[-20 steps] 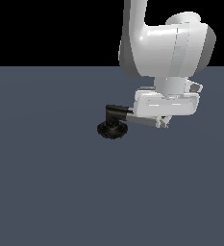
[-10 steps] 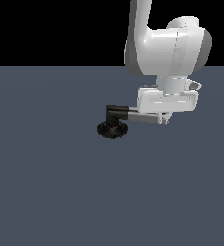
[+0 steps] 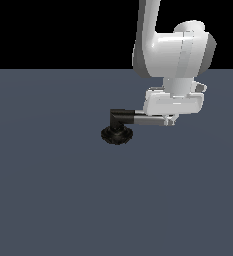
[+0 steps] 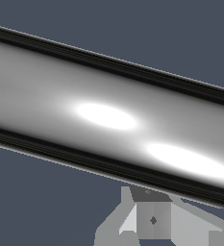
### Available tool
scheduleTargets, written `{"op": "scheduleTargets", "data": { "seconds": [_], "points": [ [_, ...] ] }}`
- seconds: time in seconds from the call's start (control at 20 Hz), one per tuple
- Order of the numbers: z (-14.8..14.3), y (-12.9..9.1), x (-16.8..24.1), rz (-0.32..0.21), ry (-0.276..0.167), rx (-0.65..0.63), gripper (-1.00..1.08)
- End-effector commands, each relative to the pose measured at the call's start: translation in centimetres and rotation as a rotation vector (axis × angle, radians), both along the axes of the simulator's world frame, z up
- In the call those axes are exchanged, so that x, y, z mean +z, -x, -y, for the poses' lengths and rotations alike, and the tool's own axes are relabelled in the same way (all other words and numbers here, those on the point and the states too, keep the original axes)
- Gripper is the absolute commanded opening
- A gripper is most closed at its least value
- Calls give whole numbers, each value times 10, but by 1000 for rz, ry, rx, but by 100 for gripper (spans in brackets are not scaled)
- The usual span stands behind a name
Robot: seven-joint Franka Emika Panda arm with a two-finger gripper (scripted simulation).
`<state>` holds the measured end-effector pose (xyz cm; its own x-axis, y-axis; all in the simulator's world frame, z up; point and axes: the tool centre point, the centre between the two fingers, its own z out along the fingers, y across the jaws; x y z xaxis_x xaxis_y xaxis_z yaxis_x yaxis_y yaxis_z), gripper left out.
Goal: Turn on the faucet by rotating a designated handle.
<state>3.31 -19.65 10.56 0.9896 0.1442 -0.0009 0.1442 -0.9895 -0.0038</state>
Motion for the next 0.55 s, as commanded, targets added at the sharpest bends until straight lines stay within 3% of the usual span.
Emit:
{"op": "scheduleTargets", "data": {
  "seconds": [0.0, 0.5],
  "points": [
    [8, -7, -2, 2, 3, -5, -100],
    [24, -27, -2, 1, 4, -8, -100]
  ]
}}
